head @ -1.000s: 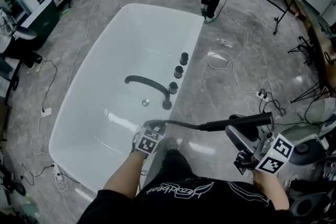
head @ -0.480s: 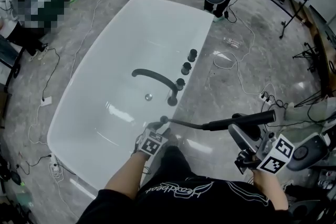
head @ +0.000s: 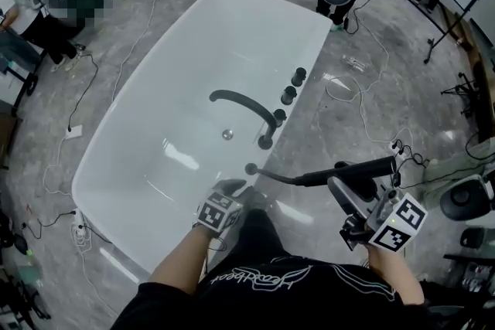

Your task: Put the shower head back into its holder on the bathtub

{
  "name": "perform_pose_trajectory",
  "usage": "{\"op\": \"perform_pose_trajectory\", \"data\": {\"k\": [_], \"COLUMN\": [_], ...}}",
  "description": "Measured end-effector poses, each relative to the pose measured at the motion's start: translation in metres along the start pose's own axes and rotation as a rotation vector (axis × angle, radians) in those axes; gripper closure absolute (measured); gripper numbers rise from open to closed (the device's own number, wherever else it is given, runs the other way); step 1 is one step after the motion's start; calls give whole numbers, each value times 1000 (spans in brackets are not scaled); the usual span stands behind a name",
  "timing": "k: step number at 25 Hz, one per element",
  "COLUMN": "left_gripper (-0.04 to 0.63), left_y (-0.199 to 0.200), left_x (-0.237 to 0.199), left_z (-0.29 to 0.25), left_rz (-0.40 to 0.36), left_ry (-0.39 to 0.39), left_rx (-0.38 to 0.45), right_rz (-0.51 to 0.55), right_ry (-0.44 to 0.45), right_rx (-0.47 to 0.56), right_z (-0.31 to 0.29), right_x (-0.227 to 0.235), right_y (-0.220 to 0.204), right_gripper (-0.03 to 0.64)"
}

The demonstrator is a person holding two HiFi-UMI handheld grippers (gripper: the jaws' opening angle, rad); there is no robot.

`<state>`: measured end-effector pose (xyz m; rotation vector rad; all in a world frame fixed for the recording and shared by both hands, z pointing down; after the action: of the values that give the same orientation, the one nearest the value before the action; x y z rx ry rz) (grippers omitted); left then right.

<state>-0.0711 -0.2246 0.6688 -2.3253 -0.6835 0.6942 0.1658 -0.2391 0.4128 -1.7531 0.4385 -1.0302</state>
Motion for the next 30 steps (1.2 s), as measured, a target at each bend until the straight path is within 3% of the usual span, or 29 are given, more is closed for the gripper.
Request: {"op": "perform_pose_trajectory", "data": {"k": [2, 4, 12, 18, 25, 30], "left_gripper": [565, 591, 592, 592, 592, 592], "left_y": [6, 17, 45, 68, 70, 60], "left_x": [1, 6, 20, 29, 22, 10], "left_z": [16, 30, 83, 122, 143, 140], "left_rz": [-6, -10, 65, 44, 20, 71], "left_ry": [7, 5, -52, -57, -21, -7], "left_rx": [44, 81, 228, 312, 353, 336], "right_rz": [20, 36, 109, 216, 273, 307], "right_ry": [11, 25, 56, 62, 75, 84], "right_rx": [-23, -43, -112, -186, -322, -396], "right_z": [-12, -22, -69, -109, -148, -175], "right_x": [-2, -2, -3, -2, 15, 29], "right_y": [-5, -8, -31, -59, -116, -146], "right_gripper": [483, 483, 483, 483, 483, 483]}}
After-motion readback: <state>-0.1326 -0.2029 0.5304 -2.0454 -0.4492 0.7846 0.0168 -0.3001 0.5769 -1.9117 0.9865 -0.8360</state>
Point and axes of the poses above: the fingertips, and each gripper's own axes: z backward along the fingers, x to its right, y out of its top, the point moved 6 cm from there along z, backward along the fingers
